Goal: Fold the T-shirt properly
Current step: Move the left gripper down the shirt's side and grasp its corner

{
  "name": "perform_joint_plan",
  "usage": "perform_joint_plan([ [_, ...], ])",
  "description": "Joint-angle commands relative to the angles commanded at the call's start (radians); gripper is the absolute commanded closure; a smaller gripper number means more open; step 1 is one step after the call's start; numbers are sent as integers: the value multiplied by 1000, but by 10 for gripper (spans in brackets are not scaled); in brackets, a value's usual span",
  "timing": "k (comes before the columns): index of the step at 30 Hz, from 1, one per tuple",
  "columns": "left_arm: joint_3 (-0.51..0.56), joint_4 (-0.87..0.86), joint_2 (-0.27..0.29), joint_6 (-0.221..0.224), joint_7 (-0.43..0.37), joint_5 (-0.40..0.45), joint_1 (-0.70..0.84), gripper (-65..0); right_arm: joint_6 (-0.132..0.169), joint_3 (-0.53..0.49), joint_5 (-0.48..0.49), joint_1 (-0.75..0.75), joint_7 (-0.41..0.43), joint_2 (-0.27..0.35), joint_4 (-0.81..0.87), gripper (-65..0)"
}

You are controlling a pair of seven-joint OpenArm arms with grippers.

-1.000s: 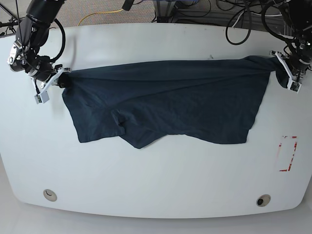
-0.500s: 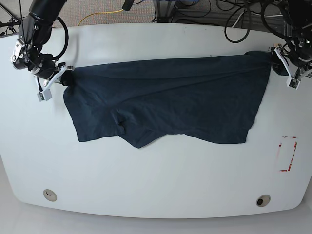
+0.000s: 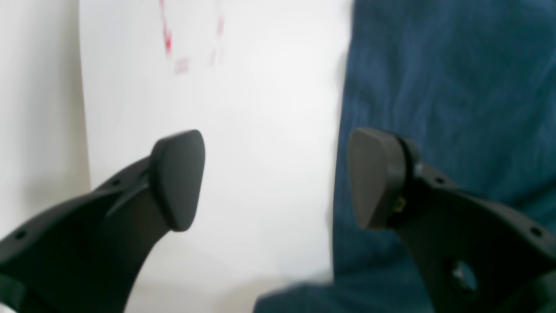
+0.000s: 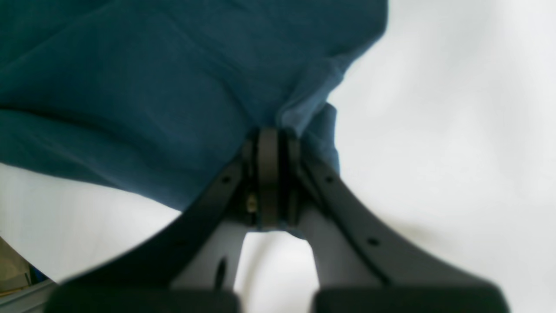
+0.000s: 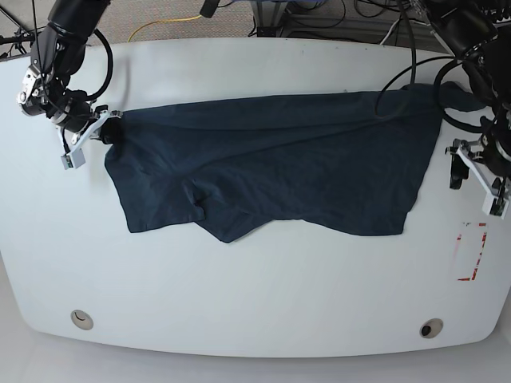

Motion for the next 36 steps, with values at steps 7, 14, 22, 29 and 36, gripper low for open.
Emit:
perform_joint_plan([
  [7, 37, -249, 6, 0, -115, 63, -133, -471, 0, 2, -2, 18, 2, -2, -5, 0],
  [14, 101, -465, 3, 0, -229, 63, -180, -469, 0, 0, -2, 18, 3, -2, -5, 0],
  [22, 129, -661, 6, 0, -304, 58, -250, -469, 0, 0, -3, 25, 25, -2, -8, 0],
  [29, 135, -799, 44, 0, -453, 63, -270, -419, 0, 0, 0, 26, 25, -2, -2, 0],
  [36, 238, -914, 61, 0, -566, 60, -284, -419, 0, 2, 2, 26, 25, 0, 0, 0],
])
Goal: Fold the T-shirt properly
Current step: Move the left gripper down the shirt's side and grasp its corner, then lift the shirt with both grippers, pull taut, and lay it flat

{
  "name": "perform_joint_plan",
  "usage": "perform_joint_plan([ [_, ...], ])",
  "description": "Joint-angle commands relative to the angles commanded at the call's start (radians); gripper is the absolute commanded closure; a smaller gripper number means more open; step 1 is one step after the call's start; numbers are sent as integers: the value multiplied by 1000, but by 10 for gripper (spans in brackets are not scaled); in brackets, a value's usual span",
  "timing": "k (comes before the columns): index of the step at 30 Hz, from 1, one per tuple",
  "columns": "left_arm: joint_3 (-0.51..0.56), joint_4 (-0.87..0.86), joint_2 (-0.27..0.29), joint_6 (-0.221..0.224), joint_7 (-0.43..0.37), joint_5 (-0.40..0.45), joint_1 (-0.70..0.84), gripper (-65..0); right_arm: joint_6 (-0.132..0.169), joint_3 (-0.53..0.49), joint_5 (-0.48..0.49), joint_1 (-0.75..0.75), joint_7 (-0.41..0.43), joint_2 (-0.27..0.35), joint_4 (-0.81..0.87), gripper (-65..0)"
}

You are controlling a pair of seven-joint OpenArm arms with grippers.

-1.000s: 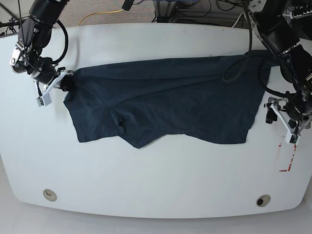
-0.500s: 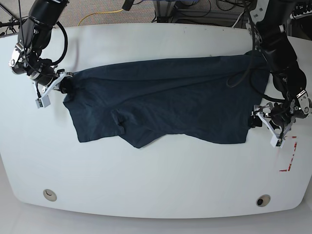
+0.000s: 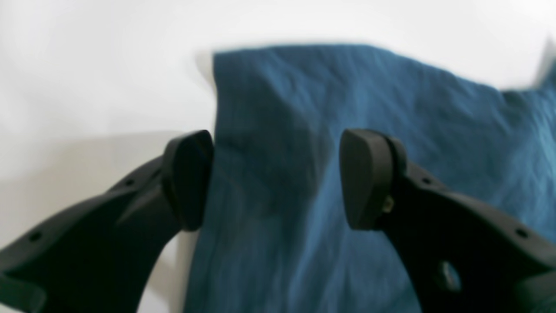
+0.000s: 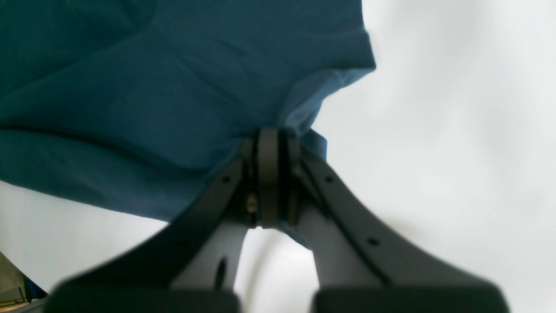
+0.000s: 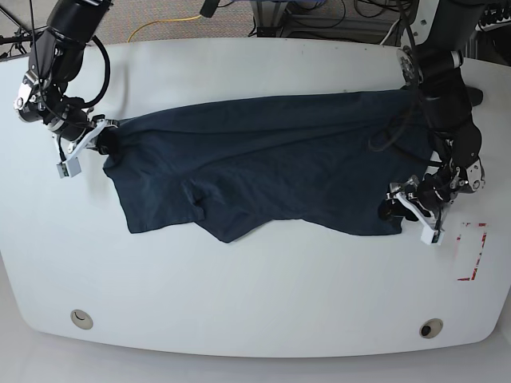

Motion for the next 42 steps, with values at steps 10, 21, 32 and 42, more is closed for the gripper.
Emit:
perform_joint_plan([
  [10, 14, -29, 38, 0, 3, -2, -6, -414, 0, 0, 2, 3, 0, -2, -5, 0],
  [21, 8, -28, 34, 0, 0, 2, -8, -1, 0, 0, -3, 5, 2, -2, -6, 0],
  [32, 6, 299, 20, 0, 100, 2, 58, 0, 0, -2, -3, 21, 2, 0, -2, 0],
  [42, 6, 559, 21, 0, 210, 0, 66, 0, 0, -8, -3, 137, -3, 11, 0, 0],
])
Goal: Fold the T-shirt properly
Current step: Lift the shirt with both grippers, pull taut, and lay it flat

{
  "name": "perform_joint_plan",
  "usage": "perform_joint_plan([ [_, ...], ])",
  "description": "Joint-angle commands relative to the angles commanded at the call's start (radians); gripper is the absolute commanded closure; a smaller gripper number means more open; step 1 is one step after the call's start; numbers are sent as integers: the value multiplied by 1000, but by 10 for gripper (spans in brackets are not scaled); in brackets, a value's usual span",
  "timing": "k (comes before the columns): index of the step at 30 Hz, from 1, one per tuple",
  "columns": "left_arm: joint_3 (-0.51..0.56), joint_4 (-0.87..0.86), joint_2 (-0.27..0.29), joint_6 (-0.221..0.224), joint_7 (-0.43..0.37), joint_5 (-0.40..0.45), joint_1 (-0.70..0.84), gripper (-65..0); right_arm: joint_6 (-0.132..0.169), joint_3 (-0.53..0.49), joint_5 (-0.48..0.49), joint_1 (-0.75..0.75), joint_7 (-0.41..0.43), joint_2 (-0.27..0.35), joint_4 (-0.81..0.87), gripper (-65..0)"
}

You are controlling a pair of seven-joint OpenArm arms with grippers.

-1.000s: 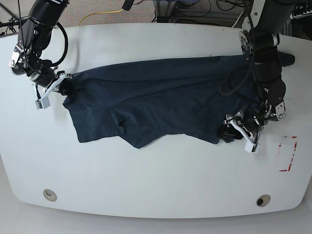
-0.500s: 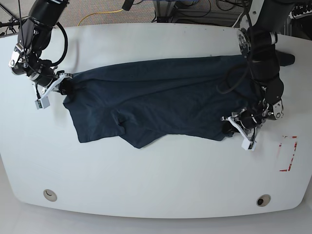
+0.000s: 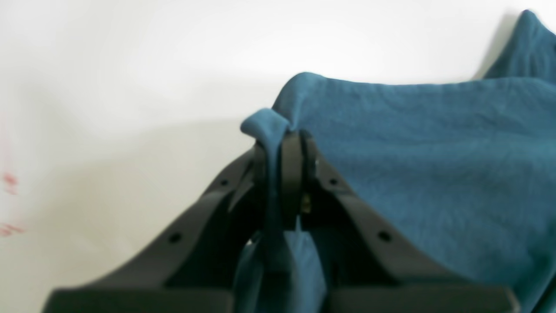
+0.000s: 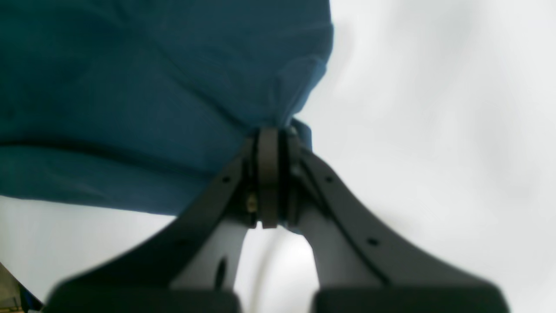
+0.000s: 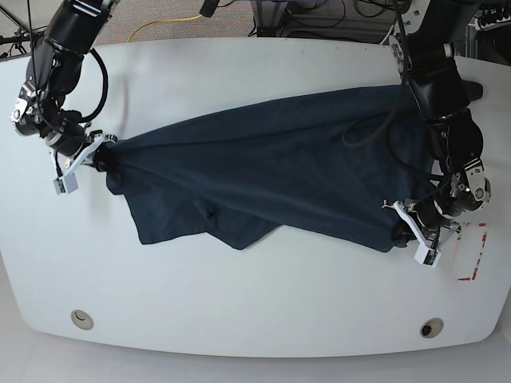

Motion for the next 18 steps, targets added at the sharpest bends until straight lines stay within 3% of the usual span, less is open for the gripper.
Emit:
perform_joint_plan([
  [9, 2, 235, 6, 0, 157, -2, -86, 0, 0, -25, 0, 230, -43, 77, -6, 0],
  [18, 2, 362, 0, 0, 296, 3, -307, 0, 0, -224, 0, 528, -41, 221, -8, 0],
])
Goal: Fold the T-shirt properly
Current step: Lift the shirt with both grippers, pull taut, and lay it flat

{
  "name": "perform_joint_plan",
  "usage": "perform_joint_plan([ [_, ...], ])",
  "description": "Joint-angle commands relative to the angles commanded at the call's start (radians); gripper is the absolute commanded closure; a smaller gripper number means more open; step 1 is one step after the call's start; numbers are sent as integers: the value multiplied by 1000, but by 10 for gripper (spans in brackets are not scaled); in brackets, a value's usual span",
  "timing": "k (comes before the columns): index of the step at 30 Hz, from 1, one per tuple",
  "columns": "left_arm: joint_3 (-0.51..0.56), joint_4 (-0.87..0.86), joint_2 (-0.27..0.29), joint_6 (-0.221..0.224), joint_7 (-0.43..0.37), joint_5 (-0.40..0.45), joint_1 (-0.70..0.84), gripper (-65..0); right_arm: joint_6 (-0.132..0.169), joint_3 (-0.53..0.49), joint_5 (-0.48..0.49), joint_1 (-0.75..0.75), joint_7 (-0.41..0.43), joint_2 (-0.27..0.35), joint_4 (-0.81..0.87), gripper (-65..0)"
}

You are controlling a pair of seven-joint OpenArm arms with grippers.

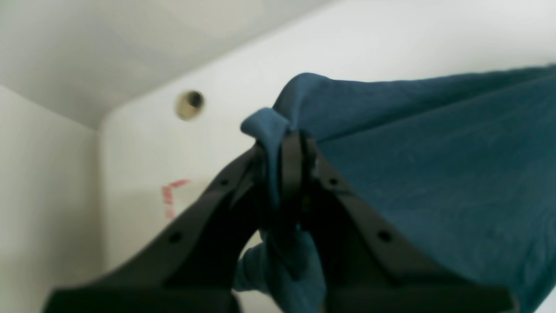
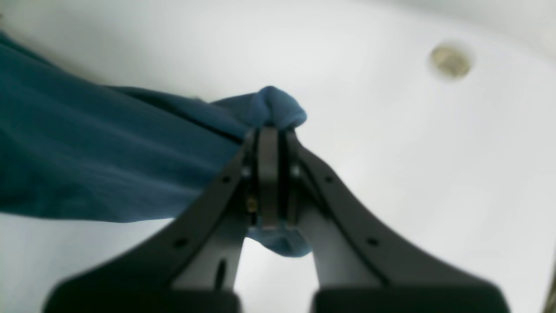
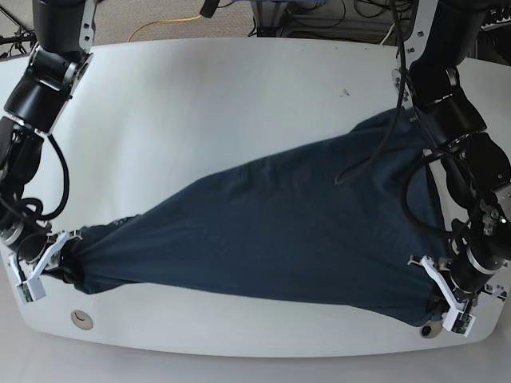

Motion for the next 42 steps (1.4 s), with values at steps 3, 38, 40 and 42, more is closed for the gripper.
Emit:
perform_joint_plan([
  [3, 0, 15, -3, 0, 31, 0, -100, 0, 0, -83, 3, 126, 0, 41, -29, 0],
  [38, 6, 193, -81, 0, 69, -6, 241, 0, 0, -35, 8, -98, -112, 71, 147, 0],
  [40, -18, 213, -81, 0, 69, -6, 325, 0, 0, 23, 8, -209, -112, 52, 189, 0],
  [42, -57, 219, -81, 0, 69, -6, 410, 0, 0, 74, 8, -311, -115, 28, 226, 0],
])
